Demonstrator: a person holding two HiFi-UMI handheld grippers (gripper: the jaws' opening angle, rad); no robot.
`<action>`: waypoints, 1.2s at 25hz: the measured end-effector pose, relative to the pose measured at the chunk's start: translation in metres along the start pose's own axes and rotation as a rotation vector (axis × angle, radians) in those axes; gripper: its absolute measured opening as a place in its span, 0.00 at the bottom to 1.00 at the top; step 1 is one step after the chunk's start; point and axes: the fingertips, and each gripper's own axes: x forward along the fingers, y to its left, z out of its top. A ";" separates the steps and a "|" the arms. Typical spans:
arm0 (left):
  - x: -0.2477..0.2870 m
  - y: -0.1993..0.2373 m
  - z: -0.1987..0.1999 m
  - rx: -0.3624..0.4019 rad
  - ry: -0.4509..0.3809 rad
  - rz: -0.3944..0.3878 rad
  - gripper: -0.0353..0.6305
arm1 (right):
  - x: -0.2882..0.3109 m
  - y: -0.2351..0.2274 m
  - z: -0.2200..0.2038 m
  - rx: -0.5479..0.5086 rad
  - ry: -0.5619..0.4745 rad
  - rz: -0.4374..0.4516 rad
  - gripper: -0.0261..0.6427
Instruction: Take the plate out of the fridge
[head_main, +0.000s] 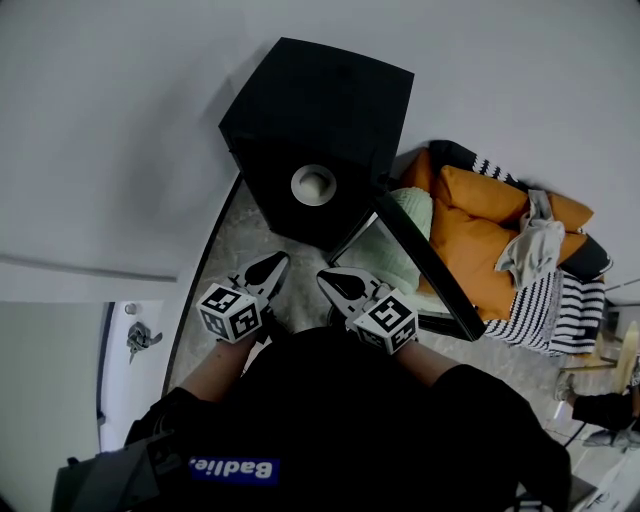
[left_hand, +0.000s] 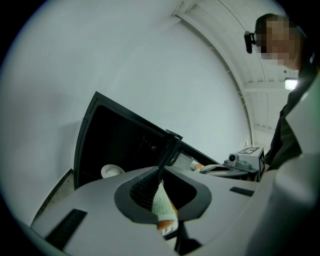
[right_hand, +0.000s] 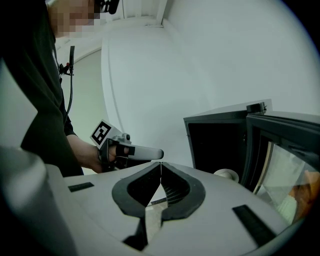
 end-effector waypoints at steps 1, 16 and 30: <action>0.001 0.002 -0.001 -0.010 0.002 -0.002 0.08 | 0.001 0.000 0.000 -0.001 0.003 0.001 0.06; 0.029 0.039 -0.021 -0.213 -0.009 -0.026 0.13 | -0.007 -0.010 -0.016 0.022 0.047 -0.021 0.06; 0.063 0.089 -0.035 -0.443 -0.050 0.029 0.18 | -0.012 -0.019 -0.029 0.044 0.078 -0.039 0.06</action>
